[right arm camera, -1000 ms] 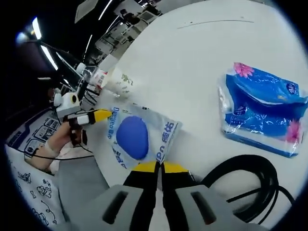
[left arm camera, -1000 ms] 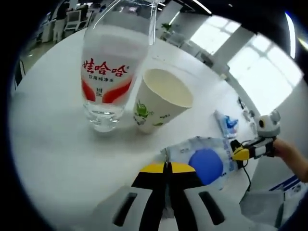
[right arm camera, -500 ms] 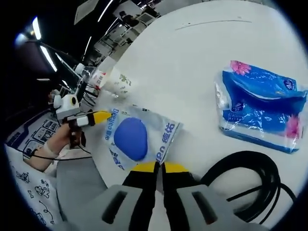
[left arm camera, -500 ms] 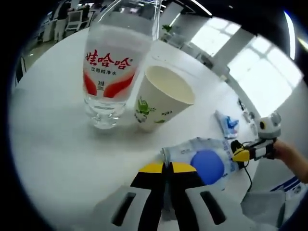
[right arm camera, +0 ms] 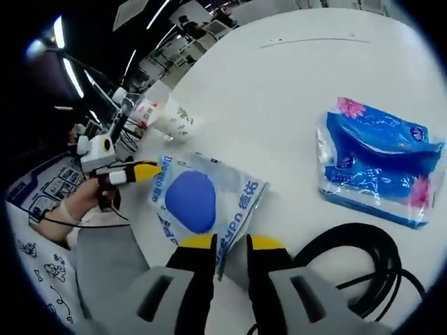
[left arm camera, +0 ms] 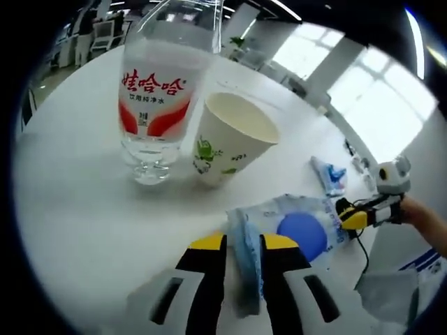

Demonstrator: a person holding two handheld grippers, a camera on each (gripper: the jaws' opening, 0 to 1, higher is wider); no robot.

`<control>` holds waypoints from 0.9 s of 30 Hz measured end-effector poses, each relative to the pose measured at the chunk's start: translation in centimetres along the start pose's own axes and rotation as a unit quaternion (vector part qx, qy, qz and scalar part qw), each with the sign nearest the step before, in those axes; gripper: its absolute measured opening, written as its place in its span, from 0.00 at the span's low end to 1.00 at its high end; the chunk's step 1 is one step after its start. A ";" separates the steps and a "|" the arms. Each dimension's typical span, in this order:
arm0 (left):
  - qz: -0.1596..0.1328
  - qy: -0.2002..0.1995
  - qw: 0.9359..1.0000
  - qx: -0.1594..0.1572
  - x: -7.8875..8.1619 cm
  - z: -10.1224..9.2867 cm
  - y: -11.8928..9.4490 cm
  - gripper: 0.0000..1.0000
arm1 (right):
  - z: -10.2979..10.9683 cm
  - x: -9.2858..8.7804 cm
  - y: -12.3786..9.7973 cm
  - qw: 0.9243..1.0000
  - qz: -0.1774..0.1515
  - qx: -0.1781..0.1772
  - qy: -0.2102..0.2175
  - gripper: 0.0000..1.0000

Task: Arrange the tabletop items into an orderly group along one side of the table until the central work area is clear of visible clutter.

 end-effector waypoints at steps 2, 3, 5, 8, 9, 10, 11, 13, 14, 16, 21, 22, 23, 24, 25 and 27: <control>0.004 -0.010 1.000 -0.007 0.0 -0.1 -0.4 0.18 | 0.1 0.2 -0.3 1.000 -0.002 -0.009 -0.009 0.19; 0.005 -0.010 1.000 -0.009 0.0 -0.1 -0.5 0.18 | 0.2 0.3 -0.4 1.000 -0.005 -0.015 -0.017 0.21; 0.012 -0.007 1.000 -0.008 -0.1 -0.2 -0.9 0.18 | 0.2 0.6 -0.8 0.999 -0.005 -0.035 -0.032 0.23; 0.021 -0.009 1.000 -0.009 -0.4 -0.2 -1.5 0.16 | 0.6 0.5 -1.1 0.998 0.007 -0.055 -0.042 0.25; 0.027 -0.004 1.000 -0.005 -0.6 -0.1 -1.8 0.15 | 0.5 0.3 -1.3 0.995 0.021 -0.079 -0.060 0.22; 0.029 0.001 1.000 -0.001 -0.8 0.0 -2.0 0.14 | 0.6 0.2 -1.4 0.994 0.026 -0.084 -0.071 0.20; 0.031 0.002 1.000 0.000 -1.1 0.0 -2.1 0.14 | 1.0 0.2 -1.3 0.994 0.020 -0.078 -0.071 0.19; 0.036 -0.003 0.999 0.000 -1.6 0.0 -2.6 0.13 | 1.5 -0.1 -1.2 0.996 0.020 -0.073 -0.056 0.18; 0.039 -0.005 0.999 0.001 -1.9 0.0 -2.8 0.13 | 1.7 -0.2 -1.1 0.996 0.015 -0.068 -0.052 0.16; 0.048 -0.005 0.999 0.005 -2.5 0.1 -3.0 0.11 | 1.7 -0.6 -0.8 0.996 0.018 -0.071 -0.047 0.12; 0.058 -0.013 0.998 0.000 -3.3 0.3 -3.0 0.12 | 1.5 -1.1 -0.4 0.997 0.020 -0.072 -0.033 0.11; 0.061 -0.014 0.998 0.000 -3.5 0.3 -2.9 0.12 | 1.5 -1.1 -0.4 0.997 0.019 -0.070 -0.028 0.11; 0.069 -0.015 0.997 0.001 -3.7 0.4 -2.8 0.11 | 1.6 -1.1 -0.4 0.997 0.017 -0.070 -0.025 0.11; 0.071 -0.015 0.997 0.000 -3.8 0.4 -2.8 0.11 | 1.6 -1.1 -0.3 0.997 0.016 -0.070 -0.025 0.11; 0.072 -0.016 0.997 -0.002 -3.9 0.3 -2.7 0.10 | 1.6 -1.1 -0.3 0.997 0.015 -0.070 -0.023 0.11; 0.077 -0.018 0.997 -0.004 -4.1 0.3 -2.6 0.08 | 1.7 -1.2 -0.3 0.997 0.018 -0.068 -0.022 0.11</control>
Point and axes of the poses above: the point that each gripper's makers call its tool centre point, and the gripper's own axes: y roughly forward along the fingers, z roughly to its left, x roughly out of its top, the point moved 8 cm from there along -y, roughly backward along the fingers, and after that the axes turned 15 degrees about -y, right-handed, at the moved point
